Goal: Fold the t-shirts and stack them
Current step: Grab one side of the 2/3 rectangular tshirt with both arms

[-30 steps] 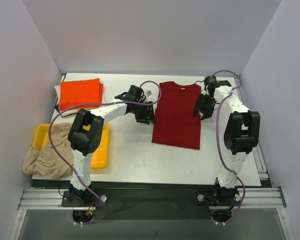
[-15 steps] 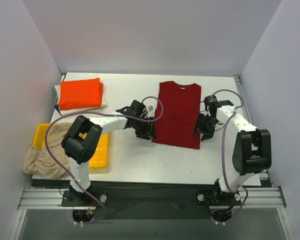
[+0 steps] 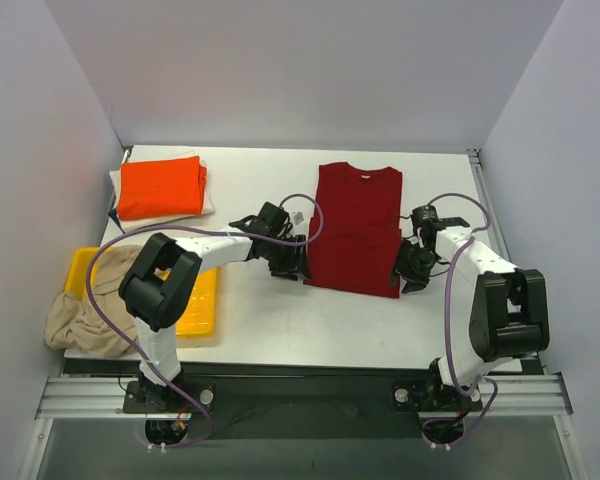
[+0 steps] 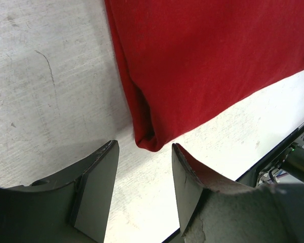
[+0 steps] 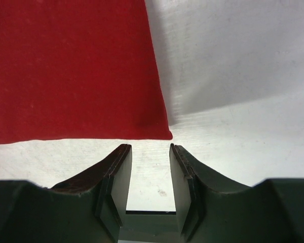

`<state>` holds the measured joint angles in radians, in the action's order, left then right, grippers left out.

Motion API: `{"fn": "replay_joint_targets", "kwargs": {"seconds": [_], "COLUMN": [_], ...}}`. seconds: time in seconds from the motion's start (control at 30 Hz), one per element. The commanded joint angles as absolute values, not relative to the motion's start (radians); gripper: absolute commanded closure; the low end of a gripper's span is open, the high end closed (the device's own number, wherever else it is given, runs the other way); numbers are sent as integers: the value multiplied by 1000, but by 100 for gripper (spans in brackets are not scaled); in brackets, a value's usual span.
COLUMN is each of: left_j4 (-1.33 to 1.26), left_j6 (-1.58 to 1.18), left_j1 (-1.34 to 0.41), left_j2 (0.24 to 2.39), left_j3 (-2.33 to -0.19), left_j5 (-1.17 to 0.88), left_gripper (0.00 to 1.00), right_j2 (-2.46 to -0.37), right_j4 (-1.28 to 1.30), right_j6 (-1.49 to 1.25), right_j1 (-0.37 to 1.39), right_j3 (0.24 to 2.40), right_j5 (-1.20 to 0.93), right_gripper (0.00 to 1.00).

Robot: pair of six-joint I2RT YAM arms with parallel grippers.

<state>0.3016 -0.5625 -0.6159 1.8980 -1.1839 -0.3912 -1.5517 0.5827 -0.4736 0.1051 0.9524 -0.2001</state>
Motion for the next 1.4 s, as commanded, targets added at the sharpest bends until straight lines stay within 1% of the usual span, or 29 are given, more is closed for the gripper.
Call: {"fn": "replay_joint_targets", "kwargs": {"seconds": [0.0, 0.43, 0.57, 0.73, 0.87, 0.97, 1.0, 1.1, 1.13, 1.2, 1.23, 1.27, 1.3, 1.37], "left_j4": [252, 304, 324, 324, 304, 290, 285, 270, 264, 261, 261, 261, 262, 270], "left_j6": [-581, -584, -583, -581, -587, -592, -592, -592, -594, -591, -589, -591, -591, -589], "left_j1": [-624, -664, -669, -673, -675, -676, -678, -678, -678, -678, -678, -678, -678, -678], "left_j2": [1862, 1902, 1917, 1931, 1944, 1953, 1954, 1959, 1960, 1965, 1967, 1968, 1967, 1957], "left_j3": [-1181, -1198, -1210, -1212, -1209, -1207, -1206, -1204, -1204, -1204, -1204, -1206, -1207, -1209], "left_j5": [-382, -321, -305, -301, -314, -319, -324, -333, -334, -342, -344, -344, -345, -344], "left_gripper": [44, 44, 48, 50, 53, 57, 64, 76, 83, 89, 95, 98, 100, 100], "right_j2": [-1568, -1624, -1640, -1644, -1646, -1646, -1651, -1661, -1666, -1675, -1680, -1681, -1687, -1683], "right_j4": [578, 531, 526, 520, 520, 520, 519, 518, 517, 518, 517, 518, 518, 528], "right_j6": [-472, -472, -471, -474, -472, -472, -472, -468, -465, -460, -460, -454, -453, -449], "right_j1": [100, 100, 100, 100, 101, 100, 100, 100, 100, 100, 100, 100, 100, 100], "right_j3": [928, 876, 874, 873, 873, 873, 874, 877, 879, 890, 893, 897, 902, 913], "right_j5": [-198, -202, -204, -206, -207, -206, -207, -206, -204, -202, -199, -201, -201, -218], "right_gripper": [64, 65, 67, 68, 69, 70, 71, 76, 77, 83, 85, 91, 94, 100]}}
